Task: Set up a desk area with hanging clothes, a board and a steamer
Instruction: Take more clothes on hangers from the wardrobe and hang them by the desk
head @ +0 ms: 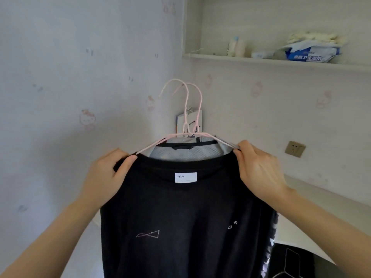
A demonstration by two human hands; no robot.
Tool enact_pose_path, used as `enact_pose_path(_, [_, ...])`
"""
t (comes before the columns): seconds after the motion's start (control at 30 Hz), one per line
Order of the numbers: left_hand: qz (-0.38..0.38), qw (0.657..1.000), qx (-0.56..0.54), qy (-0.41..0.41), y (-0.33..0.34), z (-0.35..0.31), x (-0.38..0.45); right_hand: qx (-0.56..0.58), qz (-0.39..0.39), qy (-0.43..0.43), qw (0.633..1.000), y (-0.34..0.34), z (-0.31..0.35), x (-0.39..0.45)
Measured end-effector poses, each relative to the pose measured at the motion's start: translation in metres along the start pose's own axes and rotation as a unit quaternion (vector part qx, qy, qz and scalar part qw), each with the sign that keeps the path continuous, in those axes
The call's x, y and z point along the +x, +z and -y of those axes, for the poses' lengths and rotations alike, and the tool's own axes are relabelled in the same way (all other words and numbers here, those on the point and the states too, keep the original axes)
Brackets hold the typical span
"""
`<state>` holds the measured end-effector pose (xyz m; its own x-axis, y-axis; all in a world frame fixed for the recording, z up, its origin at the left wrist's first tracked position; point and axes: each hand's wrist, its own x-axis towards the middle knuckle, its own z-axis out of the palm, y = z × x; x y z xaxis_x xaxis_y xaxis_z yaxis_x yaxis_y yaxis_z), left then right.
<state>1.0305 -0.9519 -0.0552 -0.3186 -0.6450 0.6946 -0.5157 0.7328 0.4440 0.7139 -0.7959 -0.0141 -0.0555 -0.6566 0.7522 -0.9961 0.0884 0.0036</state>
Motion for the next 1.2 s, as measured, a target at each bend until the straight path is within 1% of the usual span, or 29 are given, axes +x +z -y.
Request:
enact_pose_path(0.17, [-0.034,0.999,0.009,-0.020,0.028,0.017,0.049,-0.014,0.009,0.011,1.000,0.041,-0.018,0.046])
enact_pose_path(0.37, [-0.043,0.998,0.036,-0.028,0.072,0.047,0.112,-0.019,0.038,0.031,0.999,0.103,-0.046,0.101])
enact_pose_path(0.53, [-0.033,0.995,0.082,-0.044,0.116,0.078,0.172,-0.006,0.042,0.022,0.999,0.166,-0.080,0.153])
enact_pose_path(0.63, [-0.016,0.995,0.087,-0.049,0.149,0.099,0.207,0.002,0.045,0.019,0.999,0.212,-0.104,0.179])
enact_pose_path(0.77, [0.022,0.993,0.088,-0.076,0.203,0.135,0.237,0.034,0.075,0.026,0.996,0.285,-0.134,0.195])
enact_pose_path(0.97, [0.076,0.983,0.111,-0.124,0.275,0.186,0.243,0.057,0.131,0.036,0.989,0.389,-0.165,0.188])
enact_pose_path(1.2, [0.127,0.964,0.162,-0.167,0.326,0.235,0.233,0.074,0.171,0.042,0.982,0.465,-0.174,0.171])
